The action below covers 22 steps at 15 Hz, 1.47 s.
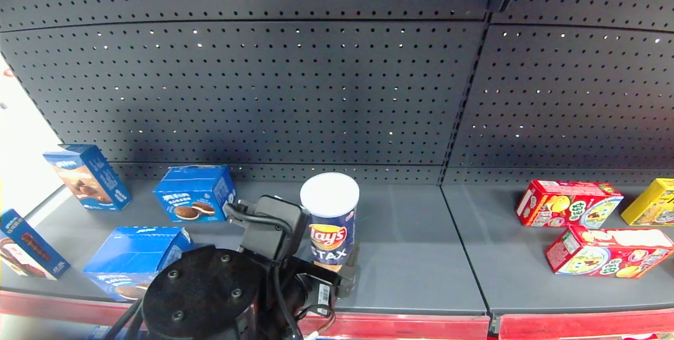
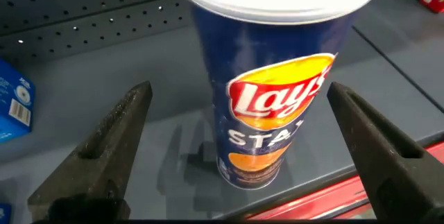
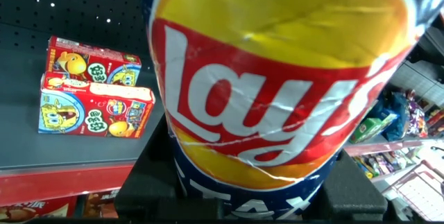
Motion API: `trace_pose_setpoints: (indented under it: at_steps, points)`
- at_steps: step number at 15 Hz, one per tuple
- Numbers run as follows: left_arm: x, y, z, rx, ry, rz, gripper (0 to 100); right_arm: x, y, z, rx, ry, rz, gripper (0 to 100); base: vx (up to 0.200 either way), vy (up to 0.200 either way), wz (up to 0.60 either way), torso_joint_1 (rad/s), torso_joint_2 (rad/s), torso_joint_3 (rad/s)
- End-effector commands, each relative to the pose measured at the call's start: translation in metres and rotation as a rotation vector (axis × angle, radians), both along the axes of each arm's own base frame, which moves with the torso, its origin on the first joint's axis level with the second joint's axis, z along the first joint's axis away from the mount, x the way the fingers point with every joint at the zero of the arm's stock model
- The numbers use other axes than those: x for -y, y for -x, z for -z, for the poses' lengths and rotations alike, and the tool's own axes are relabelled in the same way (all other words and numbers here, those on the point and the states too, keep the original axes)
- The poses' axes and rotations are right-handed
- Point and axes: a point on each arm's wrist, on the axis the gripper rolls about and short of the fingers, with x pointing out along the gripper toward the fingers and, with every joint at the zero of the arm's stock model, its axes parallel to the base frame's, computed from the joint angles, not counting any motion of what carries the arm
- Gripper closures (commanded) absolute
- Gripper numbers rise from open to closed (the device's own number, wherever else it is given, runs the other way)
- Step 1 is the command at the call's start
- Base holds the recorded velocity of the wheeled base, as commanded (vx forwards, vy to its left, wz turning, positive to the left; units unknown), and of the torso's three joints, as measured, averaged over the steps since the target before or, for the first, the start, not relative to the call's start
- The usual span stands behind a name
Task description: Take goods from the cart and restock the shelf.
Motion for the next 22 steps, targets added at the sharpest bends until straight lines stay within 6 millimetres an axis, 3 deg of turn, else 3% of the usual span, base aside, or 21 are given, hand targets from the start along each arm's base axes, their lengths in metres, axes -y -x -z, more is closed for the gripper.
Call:
trace_pose_setpoints:
  at_steps: [1, 16, 22]
  points:
    - [-0.005, 0.004, -0.008, 0.016, 0.024, 0.001, 0, 0.000, -0.001, 0.000, -0.007, -0.001, 0.001, 100, 0.000, 0.000, 0.00, 0.000, 0.00, 0.000]
    - [-0.025, 0.018, -0.028, 0.060, 0.090, 0.004, 0, 0.000, -0.003, 0.007, -0.033, -0.004, -0.003, 100, 0.000, 0.000, 0.00, 0.000, 0.00, 0.000]
    - [-0.057, 0.035, -0.031, 0.075, 0.113, -0.016, 0, 0.000, -0.005, 0.010, -0.045, -0.005, -0.004, 100, 0.000, 0.000, 0.00, 0.000, 0.00, 0.000]
